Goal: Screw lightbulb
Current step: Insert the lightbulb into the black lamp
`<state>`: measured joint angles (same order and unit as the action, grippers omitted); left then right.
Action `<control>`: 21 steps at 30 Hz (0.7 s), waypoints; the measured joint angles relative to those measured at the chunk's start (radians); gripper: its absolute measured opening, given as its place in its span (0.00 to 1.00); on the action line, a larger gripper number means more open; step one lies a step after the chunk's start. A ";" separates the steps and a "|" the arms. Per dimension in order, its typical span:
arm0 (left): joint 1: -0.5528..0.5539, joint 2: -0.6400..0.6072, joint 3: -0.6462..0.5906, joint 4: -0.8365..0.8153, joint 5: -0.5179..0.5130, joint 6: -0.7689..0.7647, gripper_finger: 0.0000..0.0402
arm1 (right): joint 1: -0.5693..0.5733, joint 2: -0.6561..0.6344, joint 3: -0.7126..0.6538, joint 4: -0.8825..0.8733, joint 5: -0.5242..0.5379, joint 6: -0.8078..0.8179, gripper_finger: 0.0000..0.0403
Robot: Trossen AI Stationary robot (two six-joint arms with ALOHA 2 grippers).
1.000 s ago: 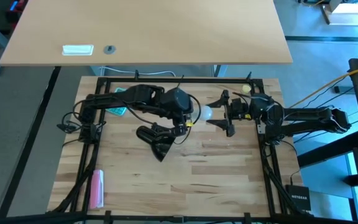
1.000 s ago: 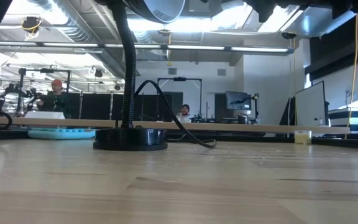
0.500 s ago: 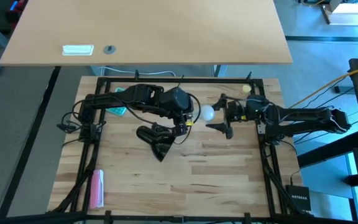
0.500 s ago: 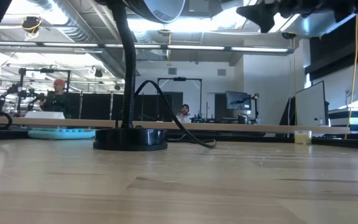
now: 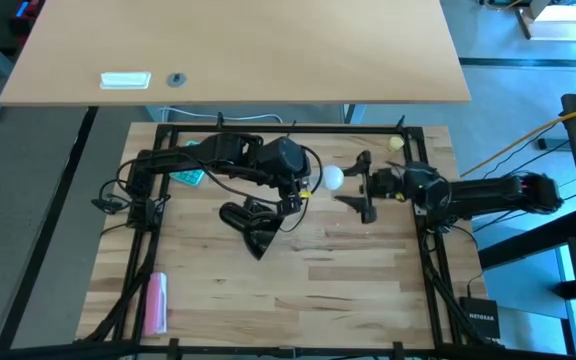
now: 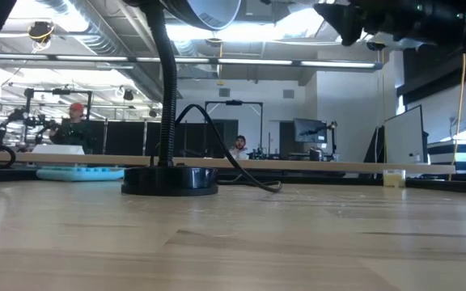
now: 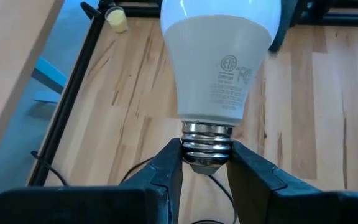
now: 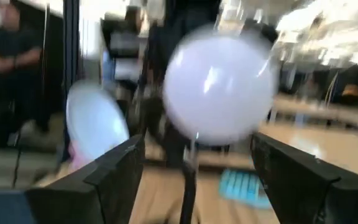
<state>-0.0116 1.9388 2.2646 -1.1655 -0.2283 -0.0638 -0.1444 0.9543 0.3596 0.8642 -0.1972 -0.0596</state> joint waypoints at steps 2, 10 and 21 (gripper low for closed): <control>-0.001 0.000 0.000 -0.001 0.000 -0.001 0.23 | 0.000 0.031 0.012 0.029 -0.001 0.003 0.73; -0.002 0.004 0.000 -0.006 0.012 0.000 0.23 | 0.000 0.030 0.104 -0.048 -0.055 0.023 0.77; -0.002 0.010 0.000 -0.013 0.024 0.000 0.23 | 0.000 0.028 0.185 -0.240 -0.076 -0.003 0.76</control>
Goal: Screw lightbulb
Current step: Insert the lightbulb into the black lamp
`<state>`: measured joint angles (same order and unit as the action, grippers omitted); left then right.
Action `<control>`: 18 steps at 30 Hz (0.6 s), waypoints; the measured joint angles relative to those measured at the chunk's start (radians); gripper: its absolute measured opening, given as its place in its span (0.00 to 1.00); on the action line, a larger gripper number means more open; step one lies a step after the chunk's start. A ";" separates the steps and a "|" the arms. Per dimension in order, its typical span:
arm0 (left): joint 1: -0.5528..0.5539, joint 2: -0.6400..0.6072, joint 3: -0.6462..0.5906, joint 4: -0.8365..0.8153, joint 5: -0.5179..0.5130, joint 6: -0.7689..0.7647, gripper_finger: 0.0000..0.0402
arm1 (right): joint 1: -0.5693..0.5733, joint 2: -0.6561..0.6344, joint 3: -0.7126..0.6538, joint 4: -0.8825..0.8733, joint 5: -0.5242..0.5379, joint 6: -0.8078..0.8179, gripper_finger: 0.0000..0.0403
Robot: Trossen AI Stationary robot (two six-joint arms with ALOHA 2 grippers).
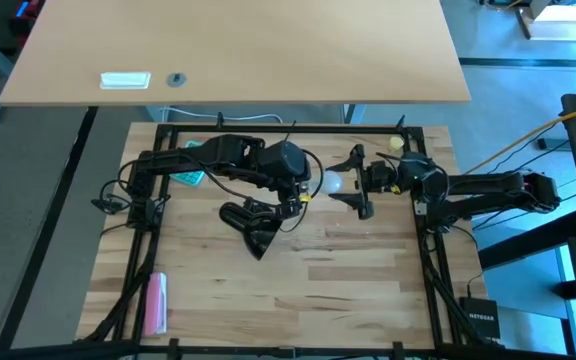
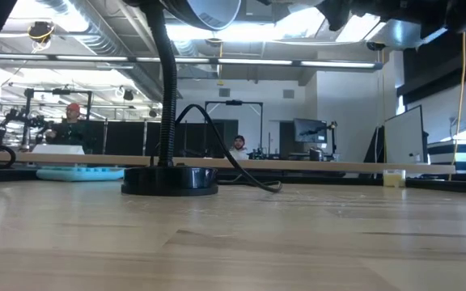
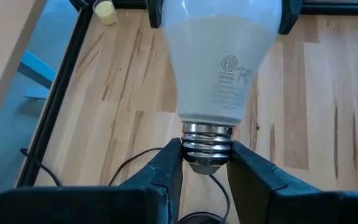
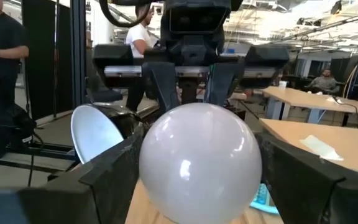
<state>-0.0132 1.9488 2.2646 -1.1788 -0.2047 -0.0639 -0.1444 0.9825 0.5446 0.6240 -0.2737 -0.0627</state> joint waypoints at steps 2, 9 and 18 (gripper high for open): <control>0.000 0.000 0.000 0.000 0.001 -0.001 0.23 | 0.000 -0.001 0.000 -0.028 0.000 -0.002 0.76; 0.000 0.000 0.000 0.004 0.003 -0.003 0.23 | 0.000 0.001 0.000 -0.058 0.000 0.010 0.76; 0.000 0.000 0.000 0.034 0.001 -0.002 0.23 | 0.000 0.014 0.000 -0.079 0.003 0.051 0.76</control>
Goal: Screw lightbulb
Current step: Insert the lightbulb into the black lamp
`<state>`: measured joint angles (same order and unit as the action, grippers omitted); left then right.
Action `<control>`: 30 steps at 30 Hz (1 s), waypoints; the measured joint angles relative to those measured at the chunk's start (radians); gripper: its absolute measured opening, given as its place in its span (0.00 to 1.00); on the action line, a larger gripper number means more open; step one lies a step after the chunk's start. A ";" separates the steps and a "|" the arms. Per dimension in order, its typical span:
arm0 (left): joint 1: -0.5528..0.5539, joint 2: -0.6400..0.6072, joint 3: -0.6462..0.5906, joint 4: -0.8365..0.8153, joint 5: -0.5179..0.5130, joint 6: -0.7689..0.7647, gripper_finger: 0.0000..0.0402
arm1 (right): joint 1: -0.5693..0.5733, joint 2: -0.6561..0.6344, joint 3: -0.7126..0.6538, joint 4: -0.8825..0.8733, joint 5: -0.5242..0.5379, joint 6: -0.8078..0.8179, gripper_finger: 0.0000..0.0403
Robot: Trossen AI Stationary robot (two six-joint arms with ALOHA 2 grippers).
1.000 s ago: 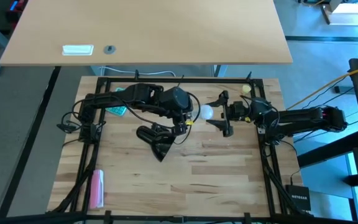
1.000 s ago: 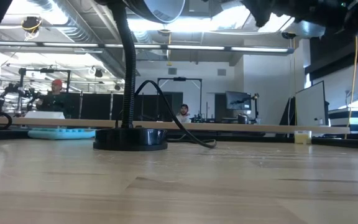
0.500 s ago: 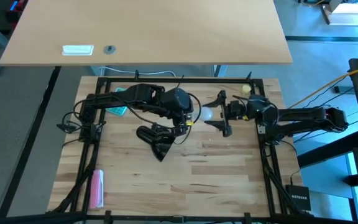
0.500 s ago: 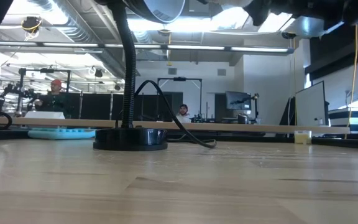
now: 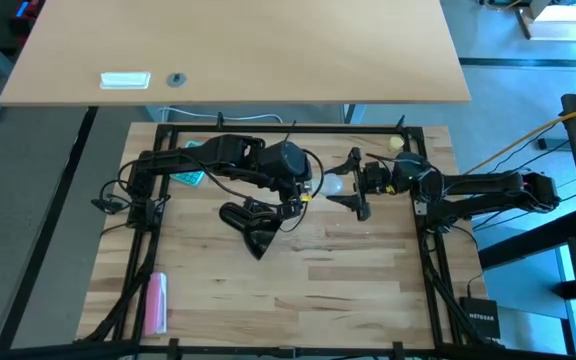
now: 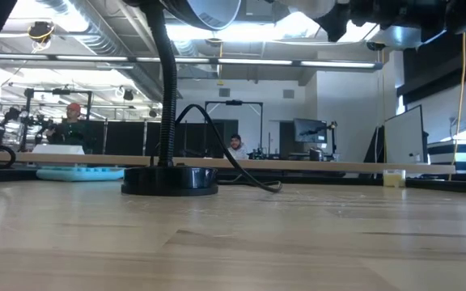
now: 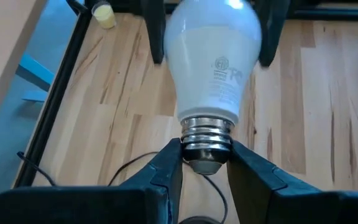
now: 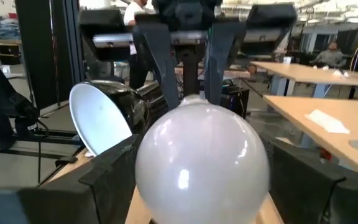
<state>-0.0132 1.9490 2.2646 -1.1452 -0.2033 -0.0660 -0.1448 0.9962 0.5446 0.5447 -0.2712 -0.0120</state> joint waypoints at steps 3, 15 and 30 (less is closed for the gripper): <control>0.001 0.001 0.000 0.006 -0.002 0.001 0.23 | -0.007 0.013 0.000 0.014 -0.002 0.017 0.77; 0.001 0.001 0.000 0.009 -0.001 0.013 0.23 | -0.006 -0.003 0.000 0.062 -0.009 -0.021 0.75; 0.001 0.001 0.000 0.013 -0.002 0.014 0.23 | -0.006 -0.003 0.000 0.053 0.035 -0.023 0.79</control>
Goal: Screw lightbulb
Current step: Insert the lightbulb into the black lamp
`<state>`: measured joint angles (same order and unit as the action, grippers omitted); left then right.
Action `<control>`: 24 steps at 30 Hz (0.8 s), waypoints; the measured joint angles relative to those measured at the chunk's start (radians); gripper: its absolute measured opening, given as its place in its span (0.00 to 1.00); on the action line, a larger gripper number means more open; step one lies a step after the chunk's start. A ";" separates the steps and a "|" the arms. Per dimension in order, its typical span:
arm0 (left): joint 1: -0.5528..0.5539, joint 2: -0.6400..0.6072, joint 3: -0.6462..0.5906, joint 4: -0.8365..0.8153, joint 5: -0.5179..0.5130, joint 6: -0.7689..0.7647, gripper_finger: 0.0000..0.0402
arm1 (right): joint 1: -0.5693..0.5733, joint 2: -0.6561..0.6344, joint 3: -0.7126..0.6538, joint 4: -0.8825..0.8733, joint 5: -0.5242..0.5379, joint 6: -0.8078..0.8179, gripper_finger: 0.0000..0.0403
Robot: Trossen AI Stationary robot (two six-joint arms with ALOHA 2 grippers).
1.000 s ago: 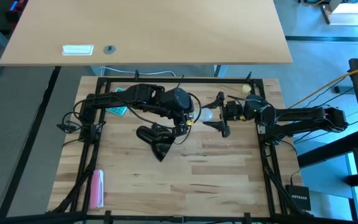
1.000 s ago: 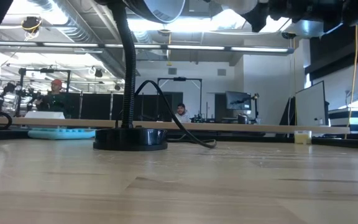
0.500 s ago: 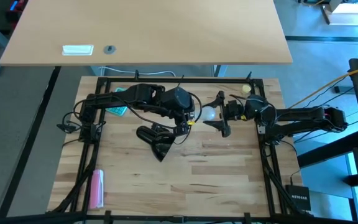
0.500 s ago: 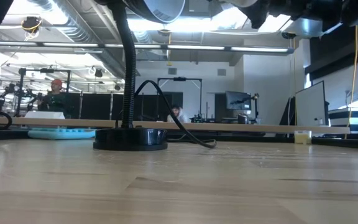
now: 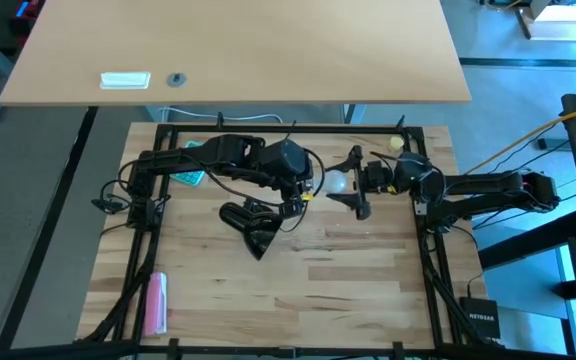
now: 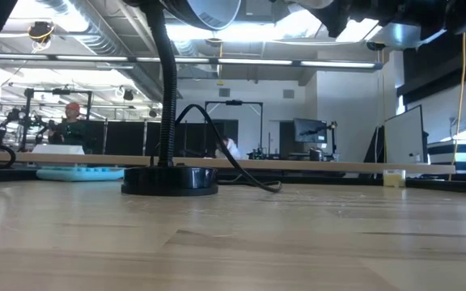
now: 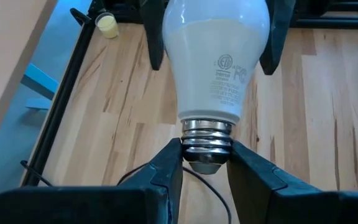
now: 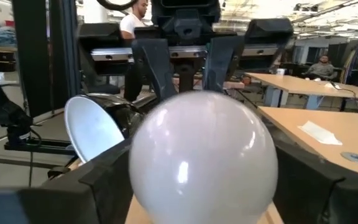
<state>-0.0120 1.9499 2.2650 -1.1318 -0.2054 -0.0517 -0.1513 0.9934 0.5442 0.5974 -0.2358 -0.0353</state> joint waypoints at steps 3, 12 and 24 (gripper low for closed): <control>0.000 0.000 0.000 0.002 0.000 0.000 0.23 | 0.000 0.008 0.000 -0.004 0.000 0.000 0.85; 0.000 0.000 0.000 0.015 0.000 0.008 0.23 | 0.001 0.046 0.000 0.071 -0.036 -0.022 0.78; 0.000 0.000 0.000 0.015 0.001 0.017 0.23 | 0.000 0.046 0.000 0.105 -0.027 -0.026 0.68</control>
<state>-0.0120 1.9499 2.2650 -1.1168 -0.2047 -0.0342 -0.1509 1.0397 0.5442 0.7024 -0.2628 -0.0612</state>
